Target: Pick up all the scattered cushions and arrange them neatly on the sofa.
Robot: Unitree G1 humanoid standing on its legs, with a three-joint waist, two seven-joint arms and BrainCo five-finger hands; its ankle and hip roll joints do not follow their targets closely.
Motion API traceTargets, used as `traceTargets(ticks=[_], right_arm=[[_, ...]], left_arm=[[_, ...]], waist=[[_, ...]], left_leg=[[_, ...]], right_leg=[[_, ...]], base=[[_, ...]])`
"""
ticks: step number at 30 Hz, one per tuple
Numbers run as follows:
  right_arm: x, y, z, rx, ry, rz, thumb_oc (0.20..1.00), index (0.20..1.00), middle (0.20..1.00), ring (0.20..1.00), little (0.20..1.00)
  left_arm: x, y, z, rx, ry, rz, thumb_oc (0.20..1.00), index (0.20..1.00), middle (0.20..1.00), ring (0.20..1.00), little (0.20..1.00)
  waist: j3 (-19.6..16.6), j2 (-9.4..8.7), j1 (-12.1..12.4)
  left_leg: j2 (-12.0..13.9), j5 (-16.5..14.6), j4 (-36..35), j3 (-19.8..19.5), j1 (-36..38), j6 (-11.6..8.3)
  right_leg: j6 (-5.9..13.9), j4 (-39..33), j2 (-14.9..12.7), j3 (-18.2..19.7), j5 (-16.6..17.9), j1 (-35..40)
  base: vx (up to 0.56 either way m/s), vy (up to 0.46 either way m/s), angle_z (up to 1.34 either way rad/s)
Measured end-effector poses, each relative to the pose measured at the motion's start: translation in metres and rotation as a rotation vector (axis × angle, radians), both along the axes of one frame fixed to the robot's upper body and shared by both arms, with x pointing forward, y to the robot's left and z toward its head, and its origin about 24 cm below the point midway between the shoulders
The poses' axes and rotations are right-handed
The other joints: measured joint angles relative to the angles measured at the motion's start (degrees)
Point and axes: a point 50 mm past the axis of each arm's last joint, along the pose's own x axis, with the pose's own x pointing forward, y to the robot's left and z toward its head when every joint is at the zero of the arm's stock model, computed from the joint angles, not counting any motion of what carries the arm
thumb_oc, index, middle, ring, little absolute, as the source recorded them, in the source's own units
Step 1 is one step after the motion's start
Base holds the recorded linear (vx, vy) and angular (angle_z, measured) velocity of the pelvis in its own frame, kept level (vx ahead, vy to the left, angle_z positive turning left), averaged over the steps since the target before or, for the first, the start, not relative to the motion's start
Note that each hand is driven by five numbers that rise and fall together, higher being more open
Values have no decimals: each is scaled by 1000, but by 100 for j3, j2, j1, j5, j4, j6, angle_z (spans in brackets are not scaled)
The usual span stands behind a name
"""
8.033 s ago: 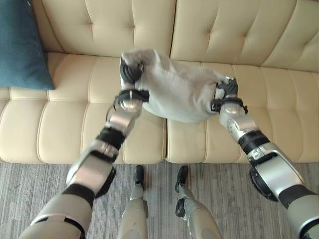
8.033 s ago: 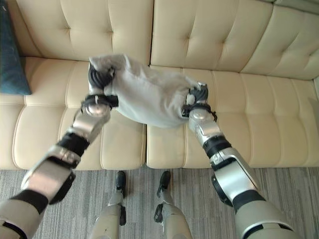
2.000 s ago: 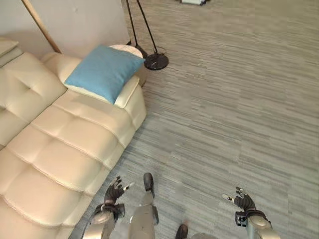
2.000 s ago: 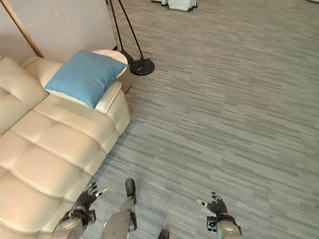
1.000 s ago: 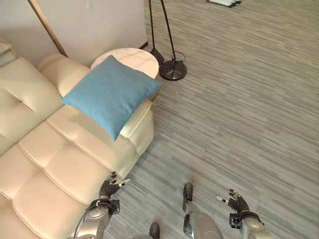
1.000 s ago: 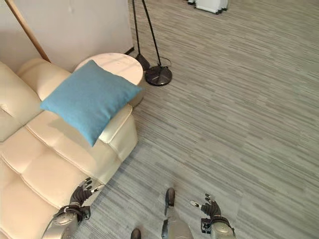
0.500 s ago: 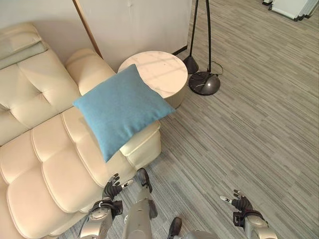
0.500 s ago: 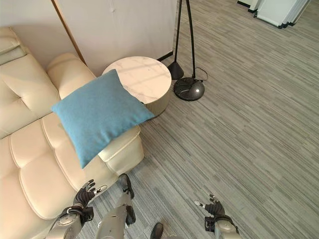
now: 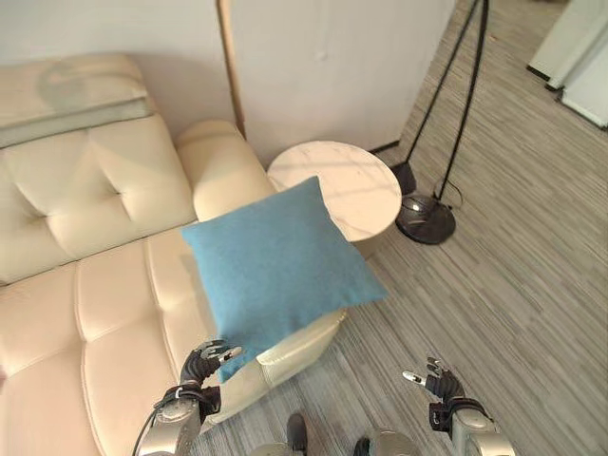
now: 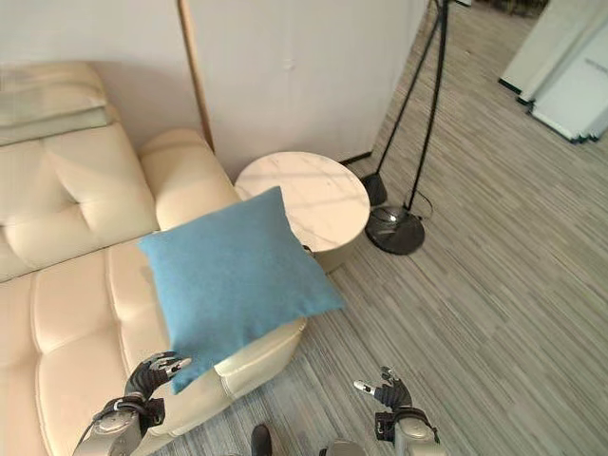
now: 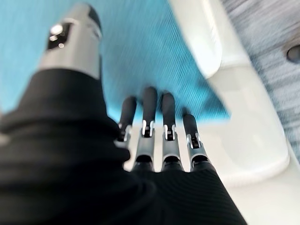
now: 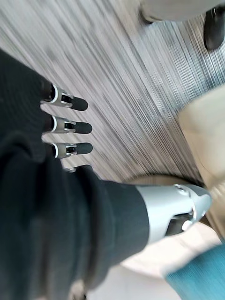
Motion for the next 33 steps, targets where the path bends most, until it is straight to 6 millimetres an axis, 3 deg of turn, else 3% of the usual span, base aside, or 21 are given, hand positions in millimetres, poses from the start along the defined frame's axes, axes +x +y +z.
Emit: traceTargets(ticks=[1,2,5,8,10,12,14,15,17,20,27,30,33], right_arm=[[-1,0,-1,1,3,0,1000,1000,1000,1000,1000],[-1,0,-2,-1,11,-4,1000,1000,1000,1000,1000],[-4,0,-4,0,26,-6,1000,1000,1000,1000,1000],[-10,-1,-7,1,43,-11,1000,1000,1000,1000,1000],[-17,-3,-12,-4,81,-19,1000,1000,1000,1000,1000],[-27,-5,-17,-9,119,-27,1000,1000,1000,1000,1000],[-23,-6,-15,-12,103,-26,1000,1000,1000,1000,1000],[-23,-8,-15,-20,101,-33,1000,1000,1000,1000,1000],[-24,-12,-14,-29,100,-39,1000,1000,1000,1000,1000],[-16,-16,-8,-34,68,-42,1000,1000,1000,1000,1000],[-6,-25,1,-74,21,-41,1000,1000,1000,1000,1000],[10,-42,24,-150,-71,-11,1000,1000,1000,1000,1000],[27,-61,46,-233,-140,21,1000,1000,1000,1000,1000]], left_arm=[[1,1,1,4,-4,-2,1000,1000,1000,1000,1000],[-3,6,-1,21,13,16,1000,1000,1000,1000,1000],[-8,7,-3,22,20,20,1000,1000,1000,1000,1000],[-10,7,-3,24,19,25,1000,1000,1000,1000,1000],[-14,0,-8,-5,25,50,1000,1000,1000,1000,1000],[-19,-9,-13,-30,31,83,1000,1000,1000,1000,1000],[-20,-8,-14,-23,33,105,1000,1000,1000,1000,1000],[-12,-8,-12,-31,18,123,1000,1000,1000,1000,1000],[3,-11,-6,-43,-21,128,1000,1000,1000,1000,1000],[9,-12,-3,-44,-40,122,1000,1000,1000,1000,1000],[9,0,2,-26,-63,183,1000,1000,1000,1000,1000],[10,23,13,-8,-114,277,1000,1000,1000,1000,1000],[14,42,26,42,-153,308,1000,1000,1000,1000,1000]], waist=[[9,11,-11],[-22,-89,-25],[-43,-122,-74],[-64,-323,-72],[-61,-304,-90],[-114,-233,-29],[-90,-174,-10],[-73,-148,-54],[-67,-155,-107],[-37,-113,-90],[-16,-75,-95],[-19,-81,-109],[-28,-88,-93]], left_leg=[[-3,-56,-1,-35,-14,-80],[-44,-45,-1,-170,56,-65],[-59,-87,-3,-349,190,-130],[-113,-150,-8,-410,287,-236],[1,-260,-50,-574,376,-439],[290,-344,-49,-671,441,-574],[460,-330,-48,-788,412,-613],[562,-299,22,-971,281,-652],[744,-297,183,-908,54,-689],[927,-228,232,-573,-26,-765],[929,-195,-37,-446,176,-819],[922,-121,-49,-441,169,-733],[921,-77,-47,-451,150,-805]], right_leg=[[66,-239,57,217,72,-109],[93,-1590,133,753,924,-113],[102,-2241,113,788,1604,-29],[-23,-2684,61,652,1956,224],[-92,-2742,127,519,2327,385],[-278,-2744,411,404,2413,485],[-398,-2743,566,339,2359,521],[-608,-2743,595,26,2382,553],[-729,-2744,606,-376,2310,562],[-882,-2745,643,-562,2202,579],[-819,-2742,567,-669,2193,747],[-779,-2743,550,-699,2219,747],[-772,-2741,543,-723,2205,750]], base=[[141,-113,75],[125,-131,48],[85,-120,31],[109,-139,15],[89,-134,37],[71,-152,25],[1,-120,42],[-12,-62,89],[11,-26,104],[63,4,41],[109,27,15],[74,32,10],[55,45,7]])
